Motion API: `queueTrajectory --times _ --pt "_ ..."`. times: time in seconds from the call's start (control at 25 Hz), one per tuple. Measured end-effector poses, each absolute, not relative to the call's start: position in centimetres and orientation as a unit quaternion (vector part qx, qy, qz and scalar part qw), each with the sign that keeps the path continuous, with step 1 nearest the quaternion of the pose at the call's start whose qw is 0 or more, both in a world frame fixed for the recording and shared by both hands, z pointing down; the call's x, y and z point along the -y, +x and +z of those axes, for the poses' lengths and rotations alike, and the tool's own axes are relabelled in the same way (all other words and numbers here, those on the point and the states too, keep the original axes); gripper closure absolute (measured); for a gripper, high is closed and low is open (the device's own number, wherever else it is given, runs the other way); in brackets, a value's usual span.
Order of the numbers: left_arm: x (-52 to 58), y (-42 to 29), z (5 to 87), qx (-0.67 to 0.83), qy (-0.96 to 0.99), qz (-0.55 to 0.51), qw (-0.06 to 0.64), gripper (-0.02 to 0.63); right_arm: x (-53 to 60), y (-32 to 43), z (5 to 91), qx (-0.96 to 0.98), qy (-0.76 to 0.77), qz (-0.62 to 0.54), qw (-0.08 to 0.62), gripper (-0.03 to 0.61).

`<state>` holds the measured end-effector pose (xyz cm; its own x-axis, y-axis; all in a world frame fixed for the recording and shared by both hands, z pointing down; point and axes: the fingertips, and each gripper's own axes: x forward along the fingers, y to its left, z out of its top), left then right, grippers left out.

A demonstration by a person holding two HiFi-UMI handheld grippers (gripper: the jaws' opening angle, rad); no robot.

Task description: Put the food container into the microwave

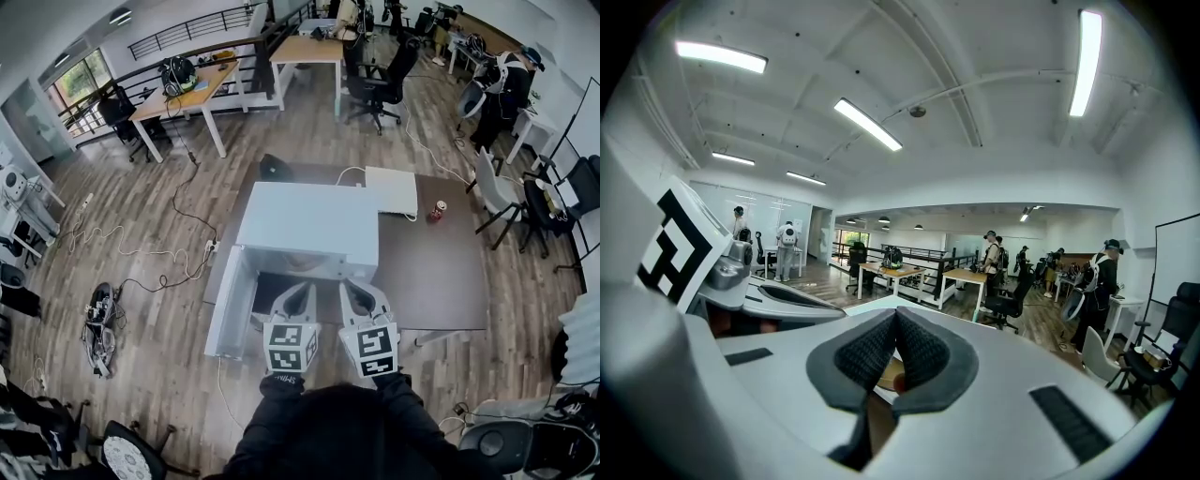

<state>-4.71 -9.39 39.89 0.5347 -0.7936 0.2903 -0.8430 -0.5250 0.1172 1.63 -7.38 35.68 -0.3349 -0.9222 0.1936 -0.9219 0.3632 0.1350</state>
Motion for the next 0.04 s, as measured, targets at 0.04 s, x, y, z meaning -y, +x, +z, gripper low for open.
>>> queueTrajectory --times 0.04 --pt "9.44 -4.59 39.88 0.471 0.868 0.101 0.122 0.581 7.43 1.73 35.68 0.817 0.565 -0.001 0.119 0.555"
